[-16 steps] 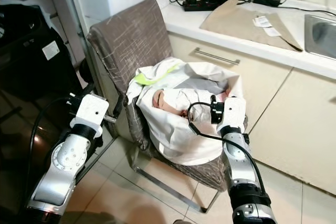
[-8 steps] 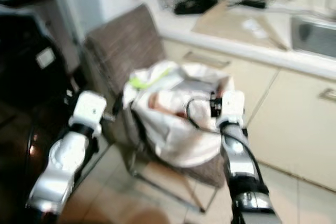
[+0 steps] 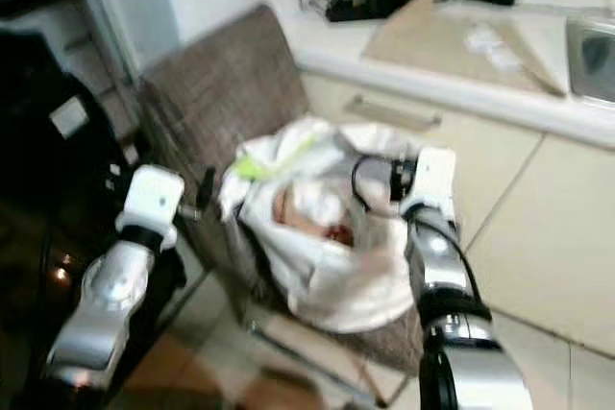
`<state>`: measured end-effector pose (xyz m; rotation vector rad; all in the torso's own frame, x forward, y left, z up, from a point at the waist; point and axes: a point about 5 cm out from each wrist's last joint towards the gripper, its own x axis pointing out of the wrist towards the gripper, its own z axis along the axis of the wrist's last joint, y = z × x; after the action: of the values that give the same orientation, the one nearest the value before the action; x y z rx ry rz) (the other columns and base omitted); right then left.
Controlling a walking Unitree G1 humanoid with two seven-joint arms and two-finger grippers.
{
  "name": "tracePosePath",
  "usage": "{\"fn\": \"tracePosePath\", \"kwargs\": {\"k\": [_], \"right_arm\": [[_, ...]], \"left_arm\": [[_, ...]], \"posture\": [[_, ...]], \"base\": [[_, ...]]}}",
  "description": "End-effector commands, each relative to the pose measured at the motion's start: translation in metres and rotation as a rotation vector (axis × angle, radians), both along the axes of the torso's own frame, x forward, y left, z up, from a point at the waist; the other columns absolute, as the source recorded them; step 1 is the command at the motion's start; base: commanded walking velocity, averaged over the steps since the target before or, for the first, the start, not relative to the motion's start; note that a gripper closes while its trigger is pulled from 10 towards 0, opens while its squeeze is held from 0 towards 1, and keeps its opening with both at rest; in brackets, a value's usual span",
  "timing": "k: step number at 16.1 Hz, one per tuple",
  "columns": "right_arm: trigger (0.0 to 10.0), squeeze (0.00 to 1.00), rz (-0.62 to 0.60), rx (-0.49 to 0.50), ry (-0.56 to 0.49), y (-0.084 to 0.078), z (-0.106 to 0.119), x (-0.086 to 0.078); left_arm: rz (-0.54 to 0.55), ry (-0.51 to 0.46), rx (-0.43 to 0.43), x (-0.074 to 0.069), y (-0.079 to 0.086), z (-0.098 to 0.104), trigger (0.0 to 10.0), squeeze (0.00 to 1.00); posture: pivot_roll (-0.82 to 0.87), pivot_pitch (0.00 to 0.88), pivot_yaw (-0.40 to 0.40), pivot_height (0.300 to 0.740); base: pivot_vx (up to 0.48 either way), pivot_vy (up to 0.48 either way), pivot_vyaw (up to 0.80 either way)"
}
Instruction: Clothes washing
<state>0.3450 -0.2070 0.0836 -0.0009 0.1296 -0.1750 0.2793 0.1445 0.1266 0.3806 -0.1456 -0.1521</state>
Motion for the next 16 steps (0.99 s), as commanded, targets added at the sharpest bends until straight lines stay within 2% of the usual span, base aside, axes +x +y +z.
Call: {"fn": "tracePosePath", "kwargs": {"k": [1, 3, 5, 6, 8, 9, 10, 11, 14, 15, 16], "right_arm": [[10.0, 0.0, -0.053, 0.04, 0.04, -0.013, -0.002, 0.001], [10.0, 0.0, -0.134, 0.141, 0.083, -0.019, 0.001, 0.008], [10.0, 0.0, -0.133, 0.164, 0.135, -0.014, -0.008, 0.007], [10.0, 0.0, -0.151, 0.215, 0.181, -0.011, -0.016, 0.004], [10.0, 0.0, -0.088, 0.177, 0.188, 0.0, -0.017, 0.006], [10.0, 0.0, -0.101, 0.237, 0.203, 0.003, -0.02, 0.006], [10.0, 0.0, -0.123, 0.297, 0.22, 0.005, -0.023, 0.005], [10.0, 0.0, -0.128, 0.287, 0.235, 0.006, -0.026, 0.003], [10.0, 0.0, -0.084, 0.165, 0.288, 0.009, -0.031, 0.0], [10.0, 0.0, -0.086, 0.192, 0.306, 0.009, -0.035, -0.002], [10.0, 0.0, -0.118, 0.294, 0.34, 0.009, -0.04, -0.005]], "left_arm": [[-0.022, 0.003, -0.001, -0.003, -0.004, 0.001, 10.0, 0.0], [-0.026, 0.012, 0.008, -0.01, 0.002, 0.003, 10.0, 0.0], [-0.023, 0.028, 0.04, -0.026, 0.013, 0.007, 10.0, 0.0], [-0.015, 0.045, 0.069, -0.032, 0.022, 0.009, 10.0, 0.0], [-0.006, 0.056, 0.117, -0.044, 0.036, 0.016, 10.0, 0.0], [0.007, 0.056, 0.133, -0.049, 0.041, 0.021, 10.0, 0.0], [0.008, 0.057, 0.139, -0.053, 0.042, 0.024, 10.0, 0.0], [0.011, 0.061, 0.153, -0.057, 0.044, 0.026, 10.0, 0.0], [0.017, 0.093, 0.154, -0.066, 0.043, 0.026, 10.0, 0.0], [0.019, 0.096, 0.148, -0.067, 0.042, 0.027, 10.0, 0.0], [0.018, 0.099, 0.145, -0.067, 0.04, 0.027, 10.0, 0.0]], "posture": [[0.01, 0.052, 0.025, 0.722], [0.03, 0.073, 0.035, 0.722], [0.09, 0.138, 0.069, 0.722], [0.12, 0.168, 0.083, 0.722], [0.18, 0.201, 0.109, 0.722], [0.22, 0.217, 0.116, 0.722], [0.22, 0.218, 0.116, 0.722], [0.24, 0.224, 0.116, 0.722], [0.25, 0.226, 0.106, 0.722], [0.25, 0.228, 0.101, 0.722], [0.24, 0.228, 0.096, 0.722]], "base": [[0.0, 0.0, 0.0], [0.0, 0.0, 0.0], [0.0, 0.0, 0.0], [0.0, 0.0, 0.0], [0.0, 0.0, 0.0], [0.0, 0.0, 0.0], [0.0, 0.0, 0.0], [0.0, 0.0, 0.0], [0.0, 0.0, 0.0], [0.0, 0.0, 0.0], [0.0, 0.0, 0.0]]}}
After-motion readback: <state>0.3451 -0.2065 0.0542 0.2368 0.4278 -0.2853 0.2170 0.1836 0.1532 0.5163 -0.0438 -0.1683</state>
